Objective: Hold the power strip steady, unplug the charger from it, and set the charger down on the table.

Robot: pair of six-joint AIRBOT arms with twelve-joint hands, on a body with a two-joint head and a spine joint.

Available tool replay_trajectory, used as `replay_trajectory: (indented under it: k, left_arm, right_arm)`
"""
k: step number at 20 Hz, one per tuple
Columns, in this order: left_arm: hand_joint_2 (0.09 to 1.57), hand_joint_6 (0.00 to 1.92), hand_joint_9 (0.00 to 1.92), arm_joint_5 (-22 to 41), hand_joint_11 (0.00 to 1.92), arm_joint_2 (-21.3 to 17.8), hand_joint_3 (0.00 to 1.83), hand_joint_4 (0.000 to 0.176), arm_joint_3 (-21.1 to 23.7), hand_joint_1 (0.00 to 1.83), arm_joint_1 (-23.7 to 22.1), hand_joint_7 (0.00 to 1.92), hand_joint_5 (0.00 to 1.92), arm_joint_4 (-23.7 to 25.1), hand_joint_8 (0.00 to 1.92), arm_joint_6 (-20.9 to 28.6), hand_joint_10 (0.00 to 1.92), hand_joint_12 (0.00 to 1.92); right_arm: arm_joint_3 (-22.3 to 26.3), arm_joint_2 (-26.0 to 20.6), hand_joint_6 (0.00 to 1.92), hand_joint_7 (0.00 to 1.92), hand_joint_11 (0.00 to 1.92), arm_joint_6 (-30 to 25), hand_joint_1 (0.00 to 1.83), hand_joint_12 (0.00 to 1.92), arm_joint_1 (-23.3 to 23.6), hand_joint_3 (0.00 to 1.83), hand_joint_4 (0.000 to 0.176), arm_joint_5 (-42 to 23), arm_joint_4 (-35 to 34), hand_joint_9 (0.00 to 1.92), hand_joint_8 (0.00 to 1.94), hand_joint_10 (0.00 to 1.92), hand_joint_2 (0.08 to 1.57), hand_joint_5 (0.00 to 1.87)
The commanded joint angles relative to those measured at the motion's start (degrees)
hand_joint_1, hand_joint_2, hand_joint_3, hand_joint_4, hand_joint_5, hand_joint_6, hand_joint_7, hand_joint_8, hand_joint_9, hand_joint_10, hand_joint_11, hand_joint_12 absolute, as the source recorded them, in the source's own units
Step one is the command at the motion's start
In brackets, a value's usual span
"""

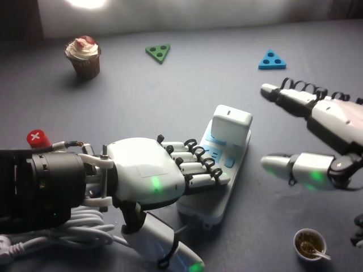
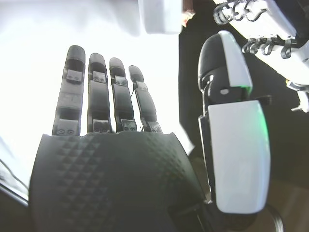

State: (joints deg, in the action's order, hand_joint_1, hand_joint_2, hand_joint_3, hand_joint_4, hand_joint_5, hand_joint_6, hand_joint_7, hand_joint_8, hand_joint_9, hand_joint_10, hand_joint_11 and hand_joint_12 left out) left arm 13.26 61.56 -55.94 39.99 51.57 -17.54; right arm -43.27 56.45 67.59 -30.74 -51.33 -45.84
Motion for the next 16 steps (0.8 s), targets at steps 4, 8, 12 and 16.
replay_trajectory:
  k: [4,8,12,16]
  left_arm:
    - [0.94,0.00,0.05,2.84,0.04,0.35,0.00,0.000,0.24,0.00,0.04,0.07,0.05,-0.05,0.00,0.34,0.00,0.06]
    - [0.94,0.00,0.06,2.83,0.04,0.12,0.00,0.000,0.43,0.00,0.21,0.07,0.04,0.33,0.01,0.33,0.00,0.06]
    - [0.94,0.00,0.05,2.68,0.04,-0.08,0.00,0.000,0.54,0.00,0.33,0.07,0.05,0.60,0.00,0.33,0.00,0.06]
    - [0.94,0.00,0.05,2.60,0.05,-0.14,0.00,0.000,0.57,0.00,0.44,0.07,0.05,0.75,0.00,0.33,0.00,0.06]
  right_arm:
    - [-1.20,-0.44,0.00,0.16,0.15,-0.38,0.87,0.25,1.81,0.01,0.000,-6.14,-0.32,0.18,0.00,0.00,1.12,0.13]
    - [-1.60,0.37,0.00,0.17,0.14,-0.38,0.91,0.29,3.21,0.00,0.000,-3.90,-1.13,0.18,0.00,0.00,1.10,0.14]
    - [-2.63,2.12,0.00,0.16,0.07,-0.38,0.93,0.46,3.50,0.00,0.000,-2.54,-1.13,0.18,0.00,0.00,1.11,0.15]
    - [-4.18,3.52,0.00,0.18,0.01,-0.40,0.95,0.64,3.86,0.00,0.000,-1.03,-1.15,0.20,0.00,0.00,1.11,0.19]
